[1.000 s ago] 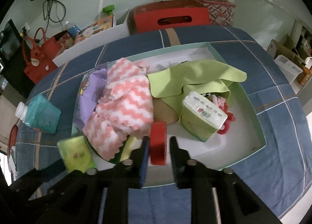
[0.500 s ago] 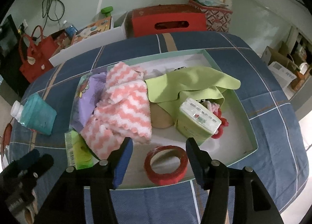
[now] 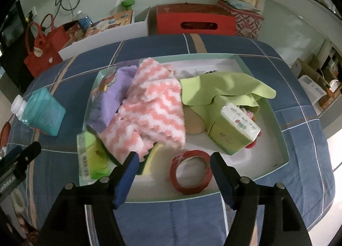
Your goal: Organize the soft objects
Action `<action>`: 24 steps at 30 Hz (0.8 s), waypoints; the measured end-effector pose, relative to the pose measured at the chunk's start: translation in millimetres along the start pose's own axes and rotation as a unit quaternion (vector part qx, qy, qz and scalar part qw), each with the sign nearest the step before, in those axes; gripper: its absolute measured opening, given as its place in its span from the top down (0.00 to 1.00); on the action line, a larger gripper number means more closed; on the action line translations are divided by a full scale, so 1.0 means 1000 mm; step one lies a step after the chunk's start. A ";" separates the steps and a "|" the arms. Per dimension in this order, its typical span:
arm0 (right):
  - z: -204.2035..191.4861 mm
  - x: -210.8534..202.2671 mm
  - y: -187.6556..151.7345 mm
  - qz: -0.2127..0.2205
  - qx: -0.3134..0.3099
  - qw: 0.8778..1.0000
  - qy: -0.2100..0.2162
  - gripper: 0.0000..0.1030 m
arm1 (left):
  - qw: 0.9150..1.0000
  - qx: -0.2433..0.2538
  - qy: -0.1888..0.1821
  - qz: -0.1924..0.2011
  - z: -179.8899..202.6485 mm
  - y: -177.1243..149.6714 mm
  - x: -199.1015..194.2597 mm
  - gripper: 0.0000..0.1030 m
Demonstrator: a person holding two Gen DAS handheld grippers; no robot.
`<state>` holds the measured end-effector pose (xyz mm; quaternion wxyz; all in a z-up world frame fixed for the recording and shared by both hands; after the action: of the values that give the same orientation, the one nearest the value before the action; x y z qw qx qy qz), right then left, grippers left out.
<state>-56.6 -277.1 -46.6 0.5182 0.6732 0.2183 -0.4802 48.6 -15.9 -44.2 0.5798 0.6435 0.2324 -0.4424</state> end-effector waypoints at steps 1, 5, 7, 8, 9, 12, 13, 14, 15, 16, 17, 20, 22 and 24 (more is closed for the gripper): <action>-0.001 -0.001 -0.001 0.002 0.000 1.000 -0.003 0.24 | 1.000 -0.002 0.001 -0.002 -0.002 -0.001 0.000 0.11; -0.009 -0.010 -0.005 0.035 -0.007 0.999 -0.004 0.00 | 1.000 -0.004 0.003 -0.004 -0.008 -0.004 -0.002 0.11; -0.012 -0.013 -0.007 0.047 -0.006 0.999 -0.009 0.00 | 1.000 -0.008 -0.002 -0.002 -0.011 -0.006 -0.005 0.11; -0.013 -0.013 -0.007 0.047 -0.008 0.999 -0.014 0.00 | 1.000 -0.008 -0.002 -0.002 -0.012 -0.007 -0.006 0.11; -0.014 -0.014 -0.008 0.048 -0.011 0.999 -0.019 0.00 | 1.000 -0.008 -0.001 -0.002 -0.013 -0.008 -0.007 0.11; -0.015 -0.014 -0.012 0.048 -0.011 0.999 -0.022 0.00 | 1.000 -0.005 -0.003 -0.004 -0.014 -0.012 -0.010 0.11; -0.016 -0.015 -0.014 0.047 -0.011 0.999 -0.023 0.00 | 1.000 -0.005 -0.007 -0.007 -0.015 -0.013 -0.010 0.11; -0.017 -0.015 -0.016 0.045 -0.011 0.999 -0.024 0.00 | 1.000 -0.006 -0.014 -0.011 -0.015 -0.014 -0.010 0.11; -0.018 -0.015 -0.020 0.042 -0.014 0.999 -0.026 0.00 | 1.000 -0.008 -0.022 -0.016 -0.015 -0.016 -0.011 0.11; -0.020 -0.014 -0.022 0.039 -0.017 0.999 -0.026 0.00 | 0.999 -0.011 -0.028 -0.021 -0.015 -0.017 -0.011 0.11; -0.022 -0.014 -0.025 0.037 -0.020 0.999 -0.026 0.00 | 0.999 -0.013 -0.031 -0.022 -0.016 -0.018 -0.012 0.11; -0.026 -0.014 -0.031 0.035 -0.028 0.999 -0.024 0.00 | 0.999 -0.013 -0.030 -0.021 -0.017 -0.020 -0.016 0.11; -0.028 -0.015 -0.033 0.036 -0.032 0.999 -0.024 0.00 | 1.000 -0.014 -0.022 -0.017 -0.019 -0.021 -0.020 0.11; -0.030 -0.015 -0.033 0.036 -0.034 0.998 -0.026 0.00 | 1.000 -0.017 -0.009 -0.009 -0.022 -0.022 -0.024 0.11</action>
<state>-77.3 -234.4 -49.6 0.5637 0.6497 0.1963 -0.4707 25.8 14.9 -37.4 0.5889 0.6273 0.2407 -0.4491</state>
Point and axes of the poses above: each gripper's, at about its wrist camera, not at the fingertips, and x roughly the way its jaws point, z to its right, y to its top, the point moved 5 cm from there along x, roughly the way its jaws point, and after that the axes turned 2 degrees about -y, right-handed, at the moved point
